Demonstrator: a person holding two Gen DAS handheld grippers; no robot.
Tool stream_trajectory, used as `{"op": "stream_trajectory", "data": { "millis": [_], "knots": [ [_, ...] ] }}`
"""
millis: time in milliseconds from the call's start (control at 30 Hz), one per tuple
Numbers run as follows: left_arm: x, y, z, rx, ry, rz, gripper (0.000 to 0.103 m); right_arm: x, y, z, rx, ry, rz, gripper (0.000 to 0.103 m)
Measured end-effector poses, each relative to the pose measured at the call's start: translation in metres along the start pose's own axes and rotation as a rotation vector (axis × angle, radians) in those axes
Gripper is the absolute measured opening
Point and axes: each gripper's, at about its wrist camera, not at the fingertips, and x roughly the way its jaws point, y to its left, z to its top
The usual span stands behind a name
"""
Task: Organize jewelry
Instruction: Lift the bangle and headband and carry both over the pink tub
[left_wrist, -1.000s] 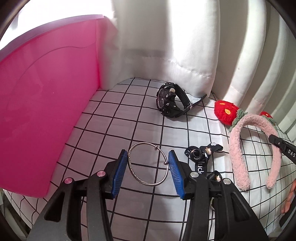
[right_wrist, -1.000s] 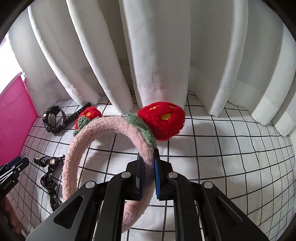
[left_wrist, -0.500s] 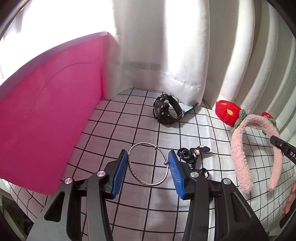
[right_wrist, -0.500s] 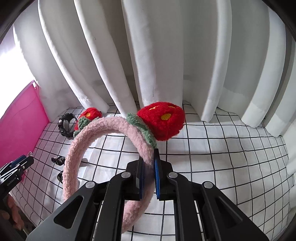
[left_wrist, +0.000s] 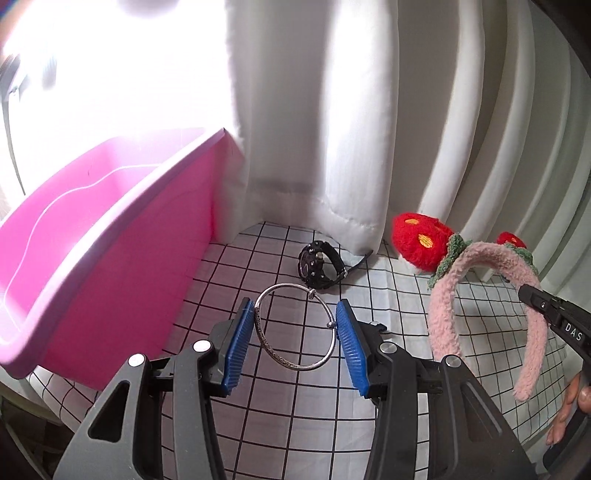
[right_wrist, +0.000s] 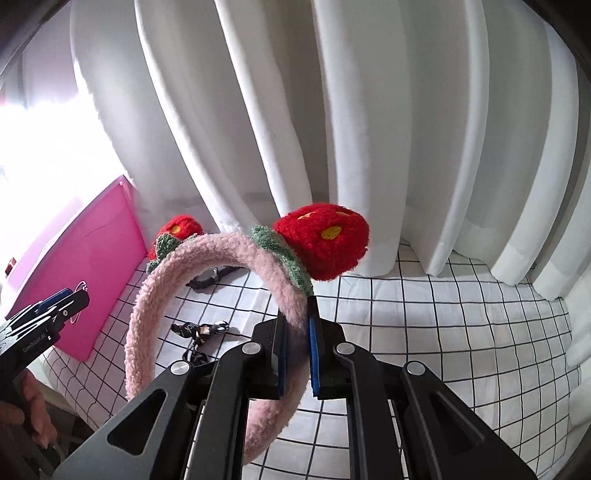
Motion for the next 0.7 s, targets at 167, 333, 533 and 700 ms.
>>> {"op": "stream_trajectory", "data": {
  "millis": [167,333,533,700],
  "knots": [
    [-0.029,0.009,0.022,-0.02,-0.044,0.008,0.044,-0.017,0.023,0.02,-0.036,-0.052,0.043,0.009],
    [-0.06,0.025,0.047,-0.044,-0.121,0.023,0.045,-0.028,0.052,0.044,-0.089,-0.103,0.095,0.009],
    [-0.091,0.062,0.071,-0.084,-0.21,0.08,0.045,-0.031,0.102,0.073,-0.165,-0.146,0.176,0.009],
    [-0.104,0.11,0.08,-0.128,-0.233,0.165,0.045,-0.024,0.152,0.095,-0.235,-0.17,0.253,0.009]
  ]
}}
